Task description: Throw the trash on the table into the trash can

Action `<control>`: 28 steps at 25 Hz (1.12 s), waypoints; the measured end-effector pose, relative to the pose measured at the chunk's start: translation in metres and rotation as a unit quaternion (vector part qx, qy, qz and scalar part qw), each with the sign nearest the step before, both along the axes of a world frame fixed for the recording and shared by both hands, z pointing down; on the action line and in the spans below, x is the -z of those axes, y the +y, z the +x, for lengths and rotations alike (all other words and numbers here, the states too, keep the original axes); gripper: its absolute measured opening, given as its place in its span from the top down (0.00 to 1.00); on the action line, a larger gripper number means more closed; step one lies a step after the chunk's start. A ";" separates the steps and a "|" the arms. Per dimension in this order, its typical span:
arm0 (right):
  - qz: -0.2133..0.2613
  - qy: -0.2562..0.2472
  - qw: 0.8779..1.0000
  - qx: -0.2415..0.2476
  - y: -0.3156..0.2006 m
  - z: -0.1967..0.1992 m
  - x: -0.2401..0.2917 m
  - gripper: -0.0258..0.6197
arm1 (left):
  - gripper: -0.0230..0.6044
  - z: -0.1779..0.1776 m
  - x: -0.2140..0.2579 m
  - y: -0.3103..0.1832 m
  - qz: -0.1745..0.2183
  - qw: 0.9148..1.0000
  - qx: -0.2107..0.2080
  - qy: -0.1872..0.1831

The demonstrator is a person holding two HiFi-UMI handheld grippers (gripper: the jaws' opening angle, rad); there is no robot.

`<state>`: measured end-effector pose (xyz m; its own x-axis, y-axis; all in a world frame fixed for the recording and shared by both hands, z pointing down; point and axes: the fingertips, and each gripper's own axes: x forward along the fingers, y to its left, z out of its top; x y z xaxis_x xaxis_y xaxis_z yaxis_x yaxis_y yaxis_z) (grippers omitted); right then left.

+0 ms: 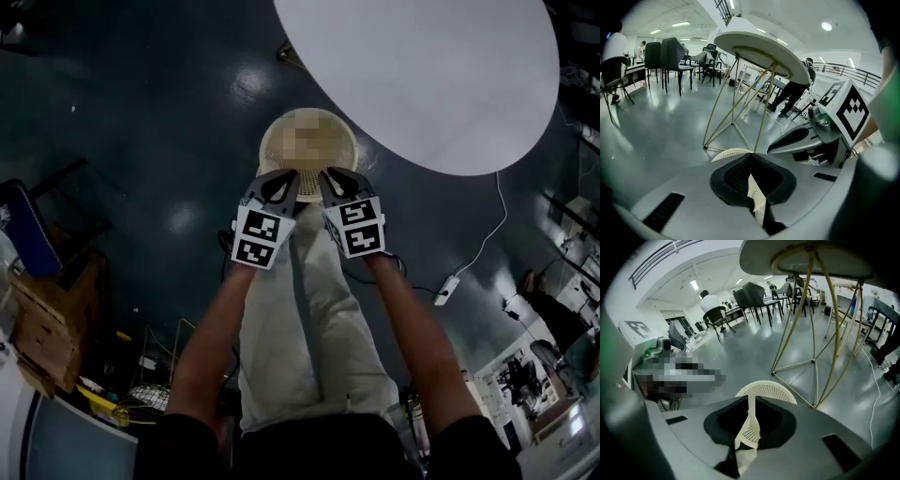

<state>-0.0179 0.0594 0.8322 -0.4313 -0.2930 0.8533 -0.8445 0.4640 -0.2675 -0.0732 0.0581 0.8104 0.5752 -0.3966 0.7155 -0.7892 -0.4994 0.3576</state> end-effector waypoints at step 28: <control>0.105 -0.077 0.991 0.003 -0.047 0.018 0.318 0.91 | 0.94 0.031 0.310 -0.049 0.095 0.994 0.034 0.041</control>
<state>0.0001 0.0122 0.5140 -0.5536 -0.4545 0.6978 -0.7984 0.5278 -0.2897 -0.0422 0.0091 0.5004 0.5958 -0.5605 0.5752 -0.7954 -0.5110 0.3259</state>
